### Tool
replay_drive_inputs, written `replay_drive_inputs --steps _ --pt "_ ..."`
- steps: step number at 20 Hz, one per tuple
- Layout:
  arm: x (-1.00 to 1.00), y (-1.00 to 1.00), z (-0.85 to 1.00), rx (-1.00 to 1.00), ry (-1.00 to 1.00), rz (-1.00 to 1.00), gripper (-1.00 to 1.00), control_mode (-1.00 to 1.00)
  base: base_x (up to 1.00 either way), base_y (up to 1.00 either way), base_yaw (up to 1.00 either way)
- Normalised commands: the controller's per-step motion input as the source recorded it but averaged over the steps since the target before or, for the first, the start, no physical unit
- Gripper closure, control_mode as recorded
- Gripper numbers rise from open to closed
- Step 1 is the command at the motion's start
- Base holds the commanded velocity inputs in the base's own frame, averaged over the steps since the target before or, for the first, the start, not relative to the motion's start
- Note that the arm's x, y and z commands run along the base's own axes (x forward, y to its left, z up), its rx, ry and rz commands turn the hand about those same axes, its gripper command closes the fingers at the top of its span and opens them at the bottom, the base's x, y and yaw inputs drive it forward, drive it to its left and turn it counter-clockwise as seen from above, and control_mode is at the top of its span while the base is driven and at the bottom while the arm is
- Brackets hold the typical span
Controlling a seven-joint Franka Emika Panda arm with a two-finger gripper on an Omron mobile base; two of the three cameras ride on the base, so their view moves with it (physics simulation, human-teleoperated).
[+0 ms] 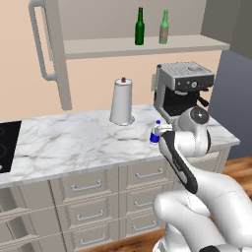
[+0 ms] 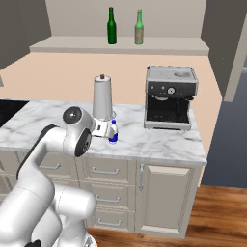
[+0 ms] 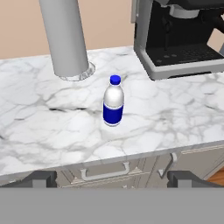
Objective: Sort all alcoholic drinks to one cabinet, and non-alcoholic drinks to the other.
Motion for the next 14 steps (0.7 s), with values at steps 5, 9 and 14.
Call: replay_drive_inputs --steps 5,9,14 --pt "0.23 0.0 -0.09 0.01 0.0 0.0 -1.0 -1.0 0.0 0.0 0.0" --pt "0.22 0.0 -0.13 0.02 0.03 0.0 -1.0 -1.0 0.0 0.0 0.0" --pt "0.22 0.0 -0.13 0.02 0.03 0.0 -1.0 -1.0 0.0 0.0 0.0"
